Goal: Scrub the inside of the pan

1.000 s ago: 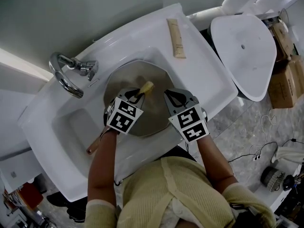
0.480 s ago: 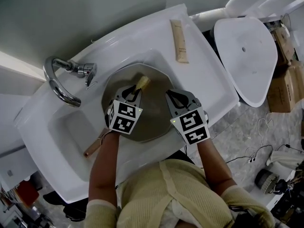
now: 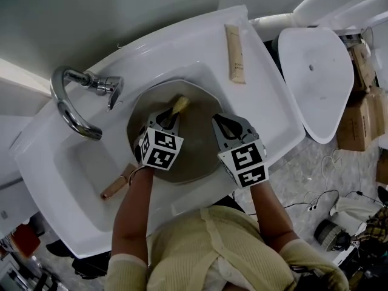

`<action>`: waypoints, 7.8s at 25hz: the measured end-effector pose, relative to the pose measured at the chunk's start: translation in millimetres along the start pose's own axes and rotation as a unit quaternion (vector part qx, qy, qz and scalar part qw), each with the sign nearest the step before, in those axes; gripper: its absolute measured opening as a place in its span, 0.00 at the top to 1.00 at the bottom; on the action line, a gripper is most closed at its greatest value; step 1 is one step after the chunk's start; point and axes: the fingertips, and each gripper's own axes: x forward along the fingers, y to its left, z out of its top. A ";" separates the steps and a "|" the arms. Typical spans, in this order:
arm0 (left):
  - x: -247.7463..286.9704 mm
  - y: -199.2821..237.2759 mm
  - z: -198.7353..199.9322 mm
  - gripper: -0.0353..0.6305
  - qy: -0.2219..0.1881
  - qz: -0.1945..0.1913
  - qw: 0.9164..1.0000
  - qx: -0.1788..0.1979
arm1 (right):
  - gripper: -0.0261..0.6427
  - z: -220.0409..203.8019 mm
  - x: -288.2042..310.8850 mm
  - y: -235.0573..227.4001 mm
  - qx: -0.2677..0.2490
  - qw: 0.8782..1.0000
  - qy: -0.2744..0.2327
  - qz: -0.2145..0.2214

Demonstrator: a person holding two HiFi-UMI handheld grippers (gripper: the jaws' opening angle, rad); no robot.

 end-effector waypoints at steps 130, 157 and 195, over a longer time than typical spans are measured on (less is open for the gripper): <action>-9.8 -6.7 -32.0 0.76 0.115 -0.070 0.981 0.140 | 0.92 11.5 19.3 30.0 -0.037 0.997 0.014 0.072; -28.4 -70.1 -61.6 0.76 0.163 -0.165 0.950 0.208 | 0.92 5.2 0.9 36.0 -0.029 0.998 0.011 0.062; -56.1 -33.3 -32.8 0.76 0.114 -0.120 0.961 0.220 | 0.92 14.0 7.0 61.2 -0.051 0.995 0.002 0.082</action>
